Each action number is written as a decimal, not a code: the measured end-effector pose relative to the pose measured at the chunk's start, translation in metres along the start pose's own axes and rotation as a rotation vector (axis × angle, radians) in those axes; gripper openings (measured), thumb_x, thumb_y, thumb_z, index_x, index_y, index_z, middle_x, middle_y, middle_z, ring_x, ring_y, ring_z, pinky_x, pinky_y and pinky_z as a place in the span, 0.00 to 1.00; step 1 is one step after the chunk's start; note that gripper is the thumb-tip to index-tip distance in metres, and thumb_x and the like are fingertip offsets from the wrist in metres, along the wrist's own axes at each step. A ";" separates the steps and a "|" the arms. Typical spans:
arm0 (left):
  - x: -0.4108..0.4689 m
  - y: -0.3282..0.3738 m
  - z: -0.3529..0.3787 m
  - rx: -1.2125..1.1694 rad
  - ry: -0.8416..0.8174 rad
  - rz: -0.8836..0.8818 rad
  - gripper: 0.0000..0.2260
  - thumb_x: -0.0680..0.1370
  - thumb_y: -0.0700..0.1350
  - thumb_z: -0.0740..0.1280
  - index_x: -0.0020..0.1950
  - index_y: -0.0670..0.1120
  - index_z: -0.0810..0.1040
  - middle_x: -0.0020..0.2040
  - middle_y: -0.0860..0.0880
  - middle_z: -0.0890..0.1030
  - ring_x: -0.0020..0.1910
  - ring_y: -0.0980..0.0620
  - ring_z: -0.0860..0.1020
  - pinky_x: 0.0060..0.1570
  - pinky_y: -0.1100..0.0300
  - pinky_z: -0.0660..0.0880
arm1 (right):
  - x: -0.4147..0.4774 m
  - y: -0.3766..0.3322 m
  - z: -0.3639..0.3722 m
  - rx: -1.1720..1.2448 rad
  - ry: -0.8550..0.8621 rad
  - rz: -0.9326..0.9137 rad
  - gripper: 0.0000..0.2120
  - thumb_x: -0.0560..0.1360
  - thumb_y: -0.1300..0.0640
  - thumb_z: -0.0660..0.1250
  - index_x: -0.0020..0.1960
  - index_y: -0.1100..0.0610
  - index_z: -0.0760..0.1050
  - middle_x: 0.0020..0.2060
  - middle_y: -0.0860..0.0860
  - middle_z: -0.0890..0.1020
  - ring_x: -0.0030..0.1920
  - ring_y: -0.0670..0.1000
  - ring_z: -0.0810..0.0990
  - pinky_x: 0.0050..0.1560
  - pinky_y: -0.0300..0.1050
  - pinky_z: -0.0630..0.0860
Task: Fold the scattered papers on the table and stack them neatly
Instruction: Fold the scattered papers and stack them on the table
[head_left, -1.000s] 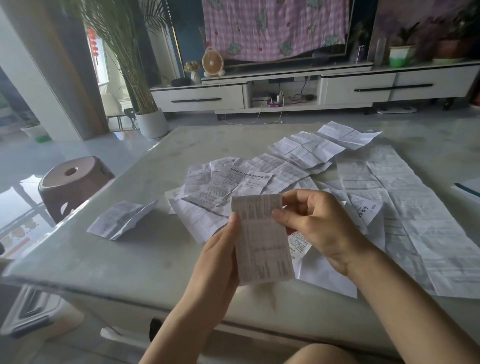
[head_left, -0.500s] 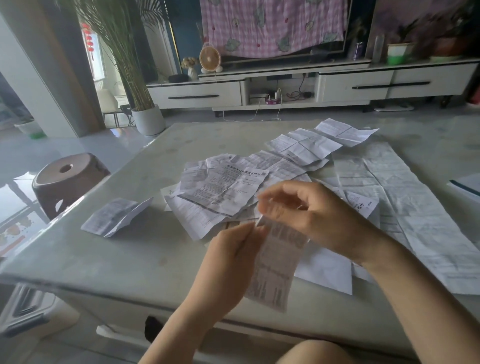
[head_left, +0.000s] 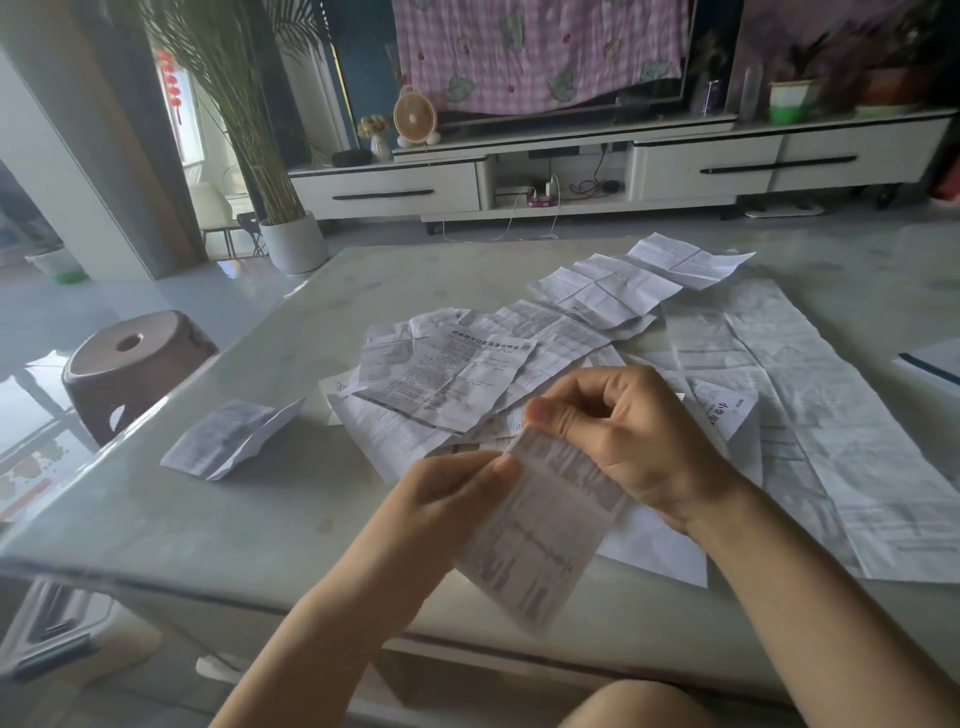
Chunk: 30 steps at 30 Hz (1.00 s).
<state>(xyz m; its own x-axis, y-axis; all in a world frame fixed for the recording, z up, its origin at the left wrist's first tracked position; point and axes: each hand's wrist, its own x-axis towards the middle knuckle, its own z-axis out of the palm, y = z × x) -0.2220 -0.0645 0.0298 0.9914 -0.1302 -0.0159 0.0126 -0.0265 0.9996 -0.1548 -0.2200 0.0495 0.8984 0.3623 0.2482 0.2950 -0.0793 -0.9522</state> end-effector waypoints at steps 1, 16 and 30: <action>-0.003 0.000 -0.004 -0.063 0.000 -0.038 0.11 0.74 0.48 0.64 0.43 0.43 0.84 0.38 0.44 0.80 0.37 0.49 0.78 0.36 0.60 0.74 | 0.001 0.001 -0.001 0.001 0.025 0.003 0.06 0.69 0.59 0.72 0.35 0.60 0.79 0.31 0.55 0.79 0.34 0.47 0.74 0.37 0.37 0.71; -0.009 0.009 -0.012 0.127 0.123 0.002 0.13 0.69 0.52 0.63 0.38 0.44 0.82 0.32 0.49 0.81 0.31 0.55 0.80 0.33 0.60 0.78 | -0.001 0.003 0.013 0.033 0.078 -0.051 0.16 0.65 0.47 0.68 0.35 0.62 0.75 0.30 0.55 0.77 0.31 0.47 0.73 0.34 0.35 0.70; -0.044 -0.021 -0.110 0.501 0.769 0.193 0.15 0.70 0.63 0.63 0.48 0.56 0.79 0.52 0.52 0.82 0.51 0.53 0.80 0.47 0.63 0.73 | 0.003 0.009 0.049 0.002 -0.055 0.147 0.03 0.70 0.63 0.69 0.43 0.57 0.79 0.36 0.47 0.84 0.37 0.42 0.82 0.38 0.29 0.75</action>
<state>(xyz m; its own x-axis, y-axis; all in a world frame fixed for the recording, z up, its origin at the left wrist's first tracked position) -0.2520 0.0505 0.0126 0.7866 0.5095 0.3490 -0.0416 -0.5201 0.8531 -0.1658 -0.1739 0.0327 0.9128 0.3970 0.0960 0.1609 -0.1334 -0.9779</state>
